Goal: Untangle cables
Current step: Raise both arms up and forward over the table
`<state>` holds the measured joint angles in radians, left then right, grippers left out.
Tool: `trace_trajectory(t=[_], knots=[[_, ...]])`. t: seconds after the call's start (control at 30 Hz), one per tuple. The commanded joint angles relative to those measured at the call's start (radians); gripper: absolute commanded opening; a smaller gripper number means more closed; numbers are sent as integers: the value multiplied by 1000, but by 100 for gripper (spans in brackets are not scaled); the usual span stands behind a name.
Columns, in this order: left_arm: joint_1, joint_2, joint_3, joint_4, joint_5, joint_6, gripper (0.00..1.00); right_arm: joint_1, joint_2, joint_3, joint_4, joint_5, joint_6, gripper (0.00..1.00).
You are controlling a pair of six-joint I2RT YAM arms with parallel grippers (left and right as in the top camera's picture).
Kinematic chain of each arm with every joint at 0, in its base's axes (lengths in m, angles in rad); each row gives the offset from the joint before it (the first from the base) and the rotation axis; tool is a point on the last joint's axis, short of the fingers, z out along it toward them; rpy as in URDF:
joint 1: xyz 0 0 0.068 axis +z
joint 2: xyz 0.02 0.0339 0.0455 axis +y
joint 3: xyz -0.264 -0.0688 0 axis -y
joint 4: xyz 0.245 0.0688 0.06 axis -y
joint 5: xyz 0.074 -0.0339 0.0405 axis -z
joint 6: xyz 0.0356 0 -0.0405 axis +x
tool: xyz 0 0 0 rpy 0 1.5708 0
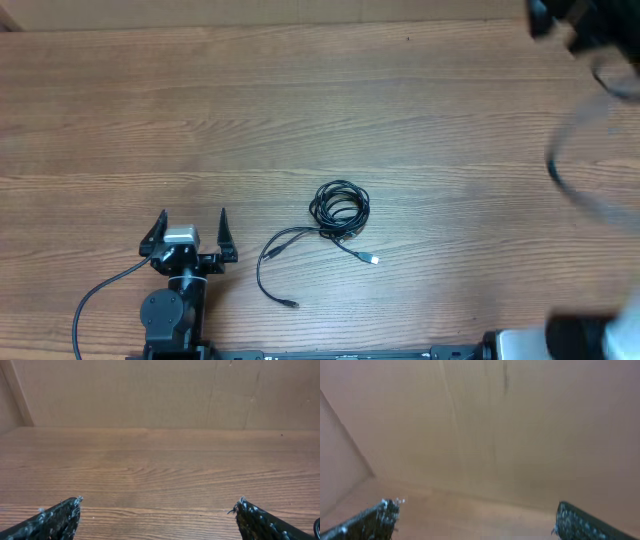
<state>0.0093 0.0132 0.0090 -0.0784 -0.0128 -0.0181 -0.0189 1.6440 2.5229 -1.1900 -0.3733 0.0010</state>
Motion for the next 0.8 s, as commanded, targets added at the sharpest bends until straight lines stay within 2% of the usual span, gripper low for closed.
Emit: trace_trajectory(t=[0.0,0.23,0.3,0.37,0.43,0.5,0.6,0.7,0.77], knots=[[9,-8,-4,1,-5,19,100,-3,158,106,-112,-92,3,100],[10,-8,-4,37,-21,20,100,-3,228,97,-235,-93,-5,100],[9,-8,-3,119,58,3,100,-3,226,97,-269,-96,-11,100],[9,-8,15,236,206,9,100,-3,226,97,-299,-95,-39,100],[9,-8,84,316,290,11,100,-3,226,97,-327,-91,-62,100],[9,-4,204,282,284,11,100,-3,226,97,-337,-87,-61,100],[10,42,479,161,211,24,100,-3,226,97,-344,-76,-61,100],[10,147,784,39,180,95,100,-3,226,97,-361,-46,-61,100],[10,278,1052,-94,165,135,100,-3,226,97,-378,-10,-61,100]])
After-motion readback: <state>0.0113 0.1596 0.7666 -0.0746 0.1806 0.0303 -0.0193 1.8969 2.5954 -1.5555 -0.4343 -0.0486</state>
